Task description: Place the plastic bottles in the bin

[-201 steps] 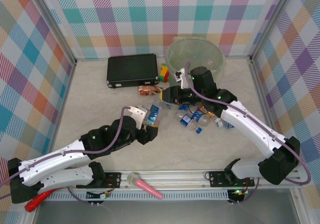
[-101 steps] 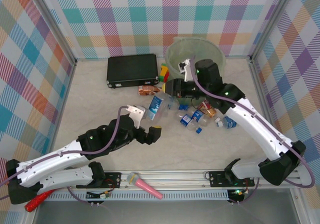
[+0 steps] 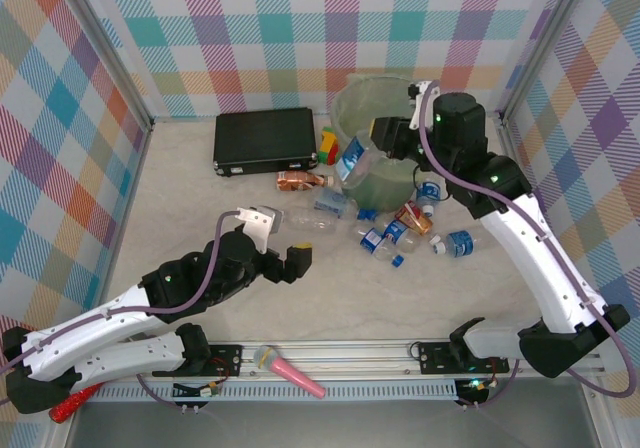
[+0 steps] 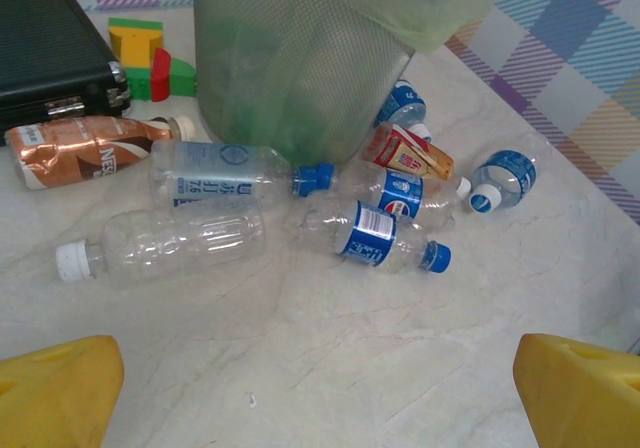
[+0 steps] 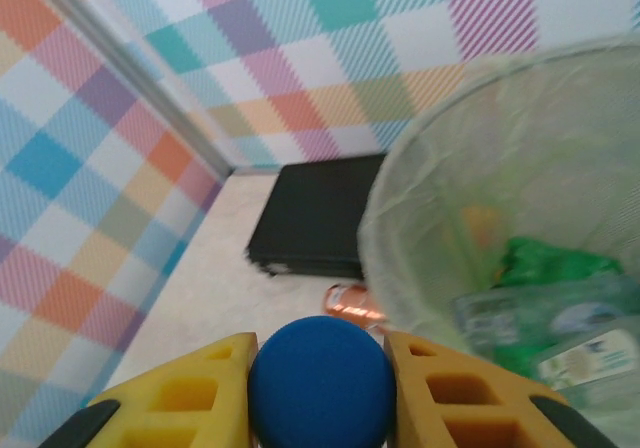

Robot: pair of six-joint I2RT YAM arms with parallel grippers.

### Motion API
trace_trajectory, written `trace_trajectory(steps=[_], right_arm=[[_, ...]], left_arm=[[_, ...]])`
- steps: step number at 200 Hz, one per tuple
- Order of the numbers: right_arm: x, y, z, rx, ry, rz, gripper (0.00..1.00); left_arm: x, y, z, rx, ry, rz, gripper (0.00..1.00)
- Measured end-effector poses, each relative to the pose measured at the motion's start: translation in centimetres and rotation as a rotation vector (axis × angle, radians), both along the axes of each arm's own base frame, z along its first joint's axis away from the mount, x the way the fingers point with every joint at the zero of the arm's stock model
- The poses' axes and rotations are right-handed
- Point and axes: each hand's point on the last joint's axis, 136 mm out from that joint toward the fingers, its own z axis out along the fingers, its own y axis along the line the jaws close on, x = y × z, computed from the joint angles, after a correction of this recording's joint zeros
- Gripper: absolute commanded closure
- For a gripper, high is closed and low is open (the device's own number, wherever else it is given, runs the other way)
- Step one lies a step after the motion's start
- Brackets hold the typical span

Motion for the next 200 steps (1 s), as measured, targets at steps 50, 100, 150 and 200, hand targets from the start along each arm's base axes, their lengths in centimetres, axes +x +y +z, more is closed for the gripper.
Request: trace_trajectory(steps=[50,100,150,200], right_arm=[[3.5,-3.9,0.3,-0.11,-0.066,-0.161,0.73],[8.9,-5.8,-1.6,-0.209,-0.065,-0.267,0.74],[10.8,-5.9,-1.4,-0.202,-0.059,-0.274,0.73],[9.9,-5.9,2.2,-0.153,-0.123,-0.268,0.73]], left_arm=[[1.1,0.5,-0.5,0.013,0.004,0.087,0.0],[2.0,1.3,0.4,-0.003,-0.013,0.166,0.0],[2.0,1.9,1.1,-0.019,-0.022,0.191,0.0],[2.0,2.1,1.2,-0.012,-0.02,0.193,0.0]])
